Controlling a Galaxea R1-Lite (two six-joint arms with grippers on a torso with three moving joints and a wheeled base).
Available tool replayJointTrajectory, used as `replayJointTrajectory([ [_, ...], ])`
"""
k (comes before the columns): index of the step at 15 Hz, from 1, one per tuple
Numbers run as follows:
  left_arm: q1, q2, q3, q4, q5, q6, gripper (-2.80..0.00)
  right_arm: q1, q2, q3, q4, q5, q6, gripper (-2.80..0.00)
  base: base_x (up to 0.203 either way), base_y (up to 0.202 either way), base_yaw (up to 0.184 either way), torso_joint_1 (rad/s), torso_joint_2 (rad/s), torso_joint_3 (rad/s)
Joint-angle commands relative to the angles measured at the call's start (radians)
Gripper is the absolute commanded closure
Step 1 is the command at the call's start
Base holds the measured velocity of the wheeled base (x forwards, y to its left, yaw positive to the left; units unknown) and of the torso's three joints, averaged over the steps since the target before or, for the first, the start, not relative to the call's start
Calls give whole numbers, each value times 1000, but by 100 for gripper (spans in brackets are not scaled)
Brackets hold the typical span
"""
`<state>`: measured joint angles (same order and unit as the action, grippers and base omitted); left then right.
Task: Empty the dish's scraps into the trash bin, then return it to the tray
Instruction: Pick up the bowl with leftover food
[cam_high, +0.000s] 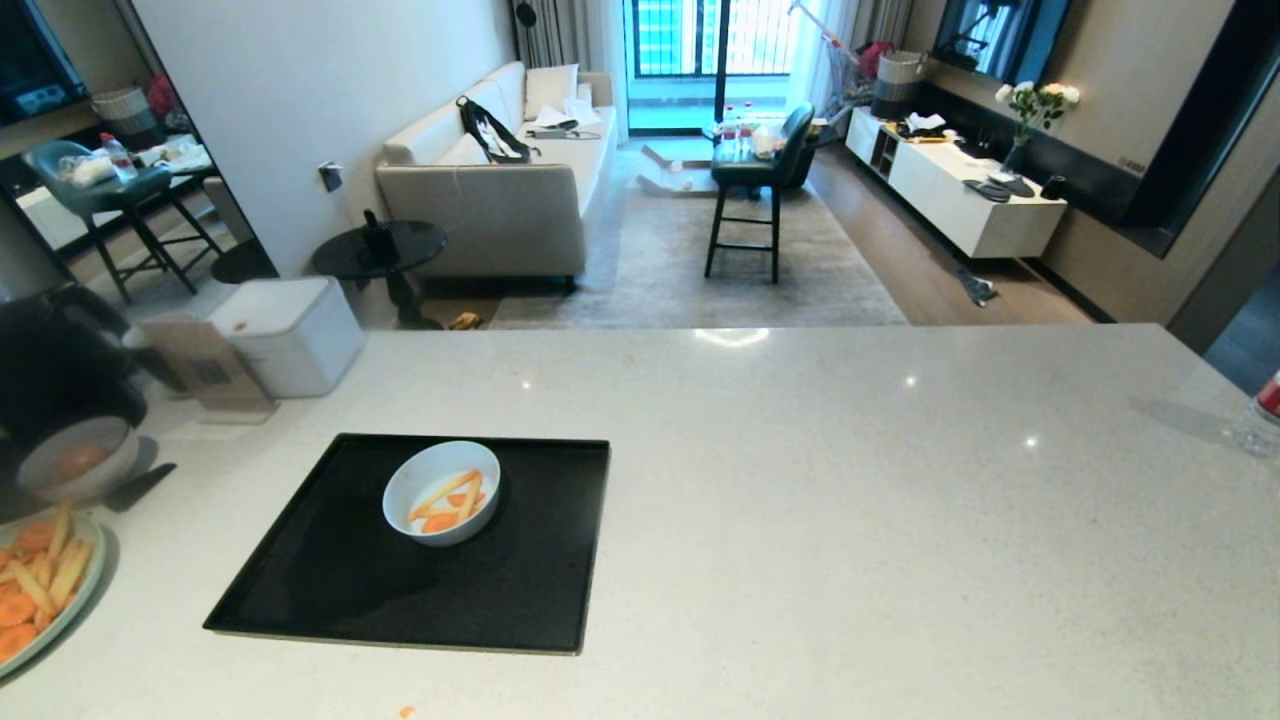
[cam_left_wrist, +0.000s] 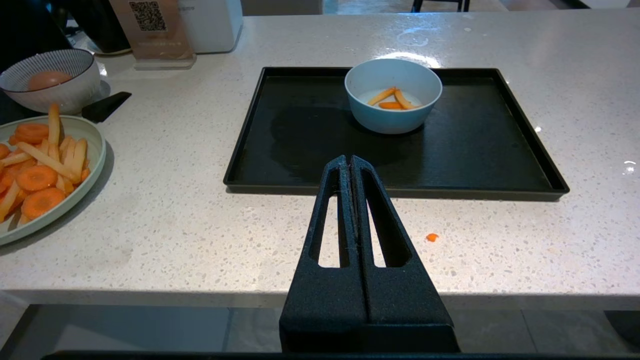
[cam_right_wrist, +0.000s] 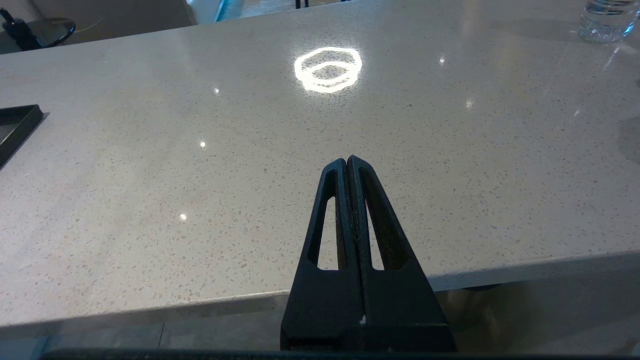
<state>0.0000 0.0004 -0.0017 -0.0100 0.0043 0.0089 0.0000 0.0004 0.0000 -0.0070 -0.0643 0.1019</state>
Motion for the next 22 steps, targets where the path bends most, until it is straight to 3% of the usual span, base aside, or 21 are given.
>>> replayJointTrajectory([
  [1, 0, 0, 0, -1, 0, 0, 0, 1, 0, 0, -1, 1, 2, 0, 0, 0, 0, 0, 0, 0],
  [19, 0, 0, 0, -1, 0, -4, 0, 2, 0, 0, -1, 0, 7, 0, 0, 0, 0, 0, 0, 0],
  [22, 0, 16, -16, 52, -2, -4, 0, 2, 0, 0, -1, -1, 7, 0, 0, 0, 0, 0, 0, 0],
])
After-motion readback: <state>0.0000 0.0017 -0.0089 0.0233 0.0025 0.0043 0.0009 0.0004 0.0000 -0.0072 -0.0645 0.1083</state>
